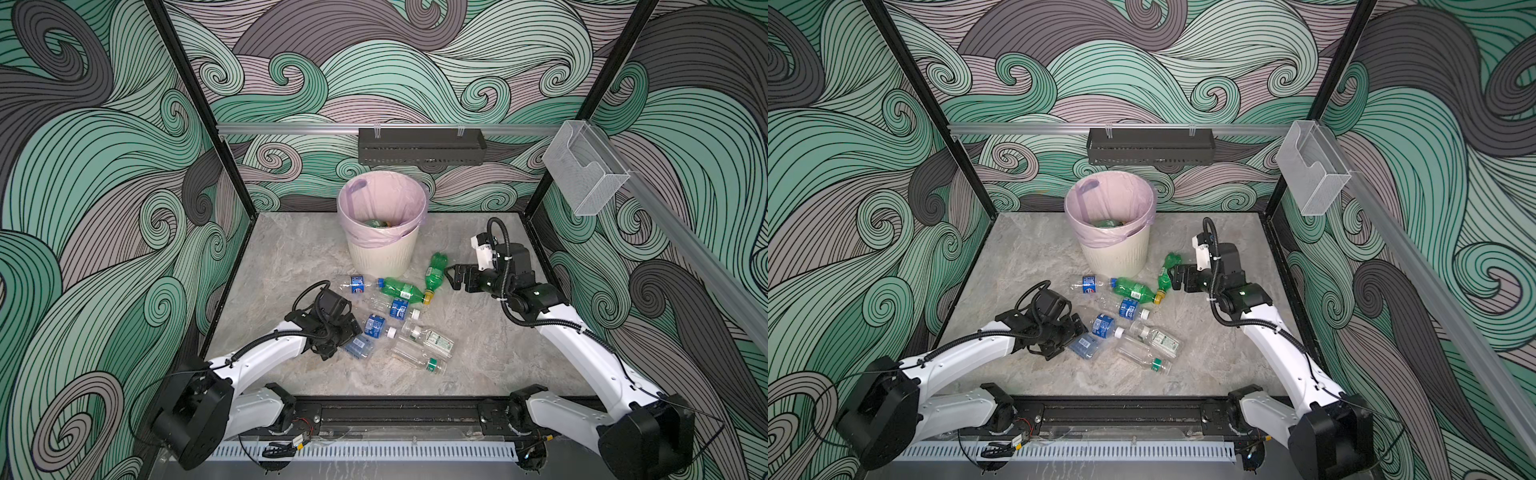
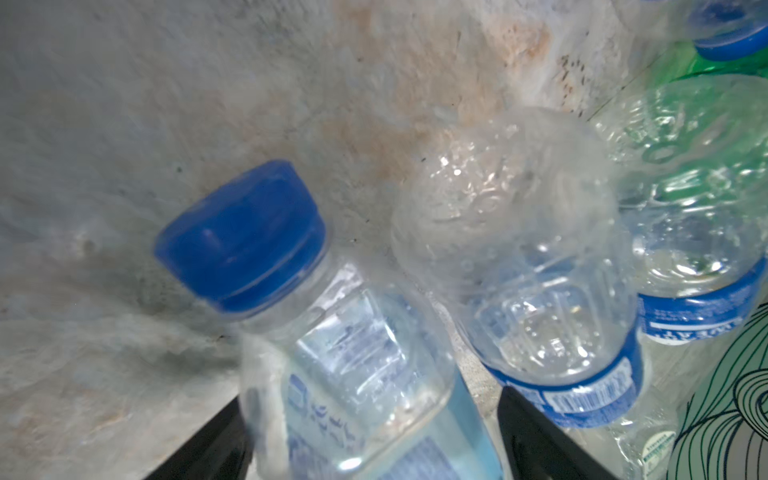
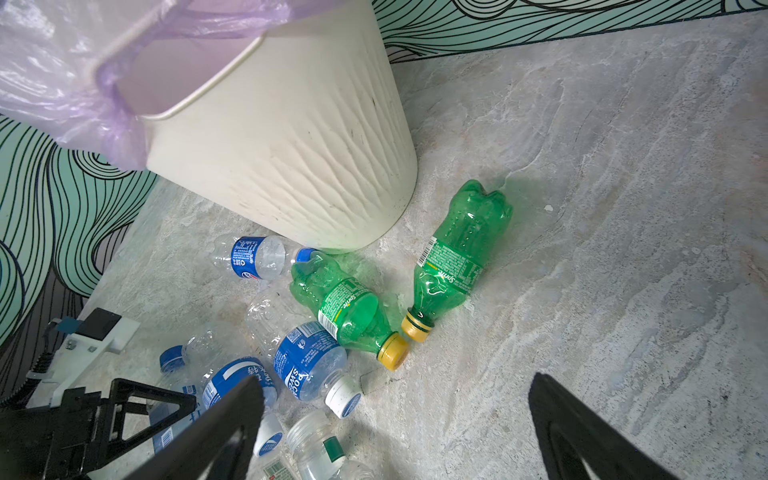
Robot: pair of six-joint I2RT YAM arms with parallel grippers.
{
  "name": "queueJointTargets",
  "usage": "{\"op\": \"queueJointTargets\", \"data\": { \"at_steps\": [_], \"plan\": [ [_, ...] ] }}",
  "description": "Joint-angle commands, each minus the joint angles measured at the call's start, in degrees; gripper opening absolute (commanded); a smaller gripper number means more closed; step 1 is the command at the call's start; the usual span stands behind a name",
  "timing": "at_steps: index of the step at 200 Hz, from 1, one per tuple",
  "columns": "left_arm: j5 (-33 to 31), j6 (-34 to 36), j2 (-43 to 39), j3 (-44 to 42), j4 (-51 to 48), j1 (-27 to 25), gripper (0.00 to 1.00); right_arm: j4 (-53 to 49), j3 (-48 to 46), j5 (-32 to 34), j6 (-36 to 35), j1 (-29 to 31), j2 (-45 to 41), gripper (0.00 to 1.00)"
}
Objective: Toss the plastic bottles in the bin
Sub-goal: 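Lower the left gripper onto a blue-capped clear bottle, then close the left gripper on the blue-capped bottle and lift it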
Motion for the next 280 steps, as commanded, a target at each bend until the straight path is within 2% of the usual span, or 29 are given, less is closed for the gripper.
{"op": "queueJointTargets", "data": {
  "at_steps": [1, 24, 64, 94, 130, 168, 182, 209, 249, 280],
  "plan": [
    [-1.5, -0.5, 1.3, 1.6, -0.3, -0.8, 0.84, 0.6, -1.1, 1.3, 0.1, -0.3, -0.7, 1.0],
    [-2.5, 1.2, 1.5, 2.4, -2.9, -0.8, 0.75, 0.6, -1.6, 1.4, 0.1, -0.6, -0.9, 1.0],
    [-5.1, 6.3, 2.2, 3.9, -9.4, -0.8, 0.64, 1.1, -1.9, 1.0, 0.5, -0.7, -0.6, 1.0],
    [-8.2, 8.6, 3.3, 4.8, -14.1, -0.8, 0.64, 1.4, -1.7, 0.7, 0.7, -0.7, -0.4, 1.0],
    [-8.9, 11.7, 5.3, 5.0, -14.7, -0.8, 0.71, 1.6, -1.9, 0.5, 0.9, -0.6, -0.1, 1.0],
    [-11.7, 12.2, 8.9, 7.4, -18.7, -0.9, 0.66, 1.2, -1.7, 0.4, 0.8, -0.8, 0.1, 1.0],
    [-12.4, 12.3, 8.2, 7.8, -19.2, -0.8, 0.61, 1.2, -1.7, 0.5, 0.9, -0.9, 0.1, 1.0],
    [-13.7, 13.4, 5.3, 8.8, -20.8, -0.8, 0.58, 1.3, -1.5, 0.3, 0.9, -1.0, 0.5, 1.0],
    [-19.5, 14.1, 0.6, 11.6, -26.6, -0.7, 0.58, 1.6, -1.2, -0.5, 0.9, -1.0, 2.0, 1.0],
    [-23.7, 15.6, -3.2, 13.4, -27.5, -0.3, 0.58, 0.6, -0.7, -1.0, 0.2, -1.0, 2.9, 1.0]
  ]
}}
